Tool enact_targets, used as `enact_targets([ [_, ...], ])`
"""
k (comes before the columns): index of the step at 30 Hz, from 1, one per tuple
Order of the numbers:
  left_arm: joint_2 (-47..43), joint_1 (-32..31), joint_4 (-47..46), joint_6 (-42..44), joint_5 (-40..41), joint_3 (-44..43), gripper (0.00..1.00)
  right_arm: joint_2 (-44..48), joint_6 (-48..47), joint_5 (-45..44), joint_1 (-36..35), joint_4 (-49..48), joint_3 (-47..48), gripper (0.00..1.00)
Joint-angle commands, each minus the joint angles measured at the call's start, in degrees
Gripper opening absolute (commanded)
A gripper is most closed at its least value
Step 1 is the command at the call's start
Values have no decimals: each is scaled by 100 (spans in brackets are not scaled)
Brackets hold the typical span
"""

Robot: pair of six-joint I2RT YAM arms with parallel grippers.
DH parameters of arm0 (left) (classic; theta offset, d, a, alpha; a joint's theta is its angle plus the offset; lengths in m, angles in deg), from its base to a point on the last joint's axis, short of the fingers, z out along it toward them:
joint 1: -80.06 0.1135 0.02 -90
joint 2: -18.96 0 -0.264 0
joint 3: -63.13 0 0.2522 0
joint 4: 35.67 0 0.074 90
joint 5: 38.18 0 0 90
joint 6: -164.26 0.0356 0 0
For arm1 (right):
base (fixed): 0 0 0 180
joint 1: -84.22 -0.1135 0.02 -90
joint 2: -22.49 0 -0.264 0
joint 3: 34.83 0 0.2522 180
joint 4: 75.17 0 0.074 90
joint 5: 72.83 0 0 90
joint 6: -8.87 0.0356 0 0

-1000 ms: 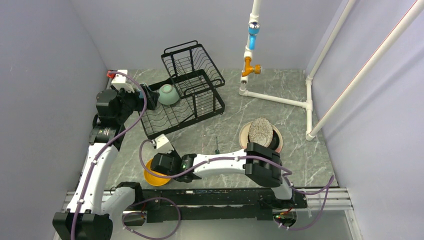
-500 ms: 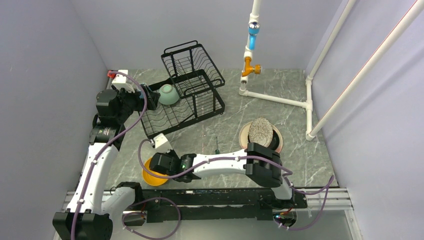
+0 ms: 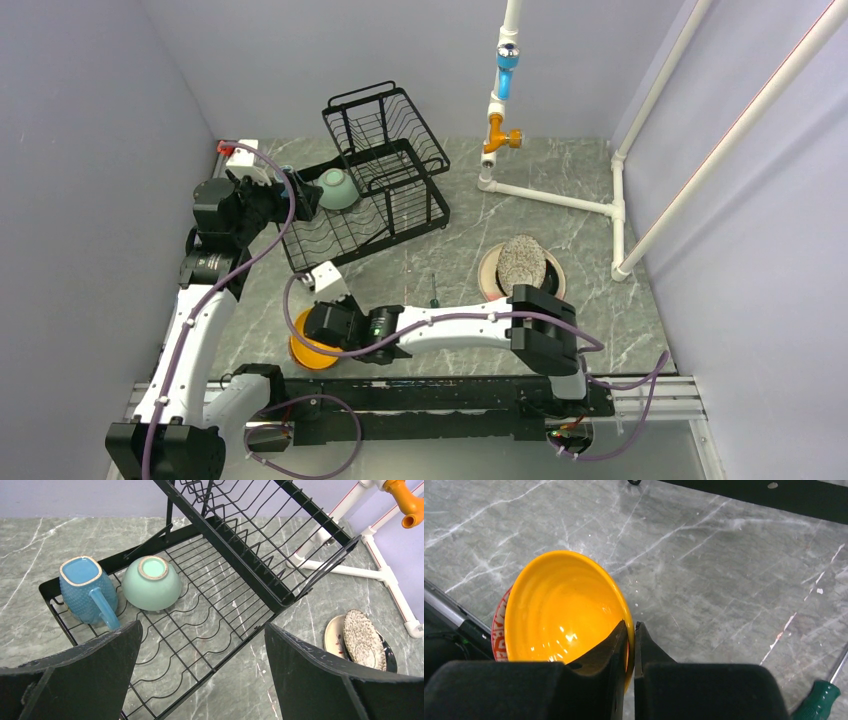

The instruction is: Load the mixed dishes into the dish rack

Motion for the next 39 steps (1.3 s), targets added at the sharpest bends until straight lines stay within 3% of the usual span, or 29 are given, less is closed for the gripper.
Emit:
enact_targets([
  [1, 5, 9, -280, 22, -158, -130, 98, 689, -7, 157, 55, -493, -318, 0],
  [6, 14, 4, -299, 13, -226, -131, 98, 1165, 243, 435, 225, -780, -724, 0],
  [12, 44, 4, -413, 6, -494, -112, 98, 2164, 386, 1317, 650, -2096, -1805, 0],
  [17, 139, 4, -654, -51, -1110, -98, 97, 2992, 357, 1543, 937, -3095, -2860, 0],
  [22, 296, -17, -1384, -459, -2278, 42, 96, 4123, 637, 1558, 1367, -3994, -4107, 0],
  [27, 506, -312, -2153, -885, -3247, 118, 95, 5165, 757, 865, 1702, -3912, -4882, 0],
  [35, 520, -1503, -1528, -240, -3137, -83, 96, 6572, 957, 234, 2055, -3506, -5667, 0],
  [39, 825, -1974, -1602, -534, -3305, -110, 98, 7351, 944, 172, 2143, -3647, -6031, 0],
])
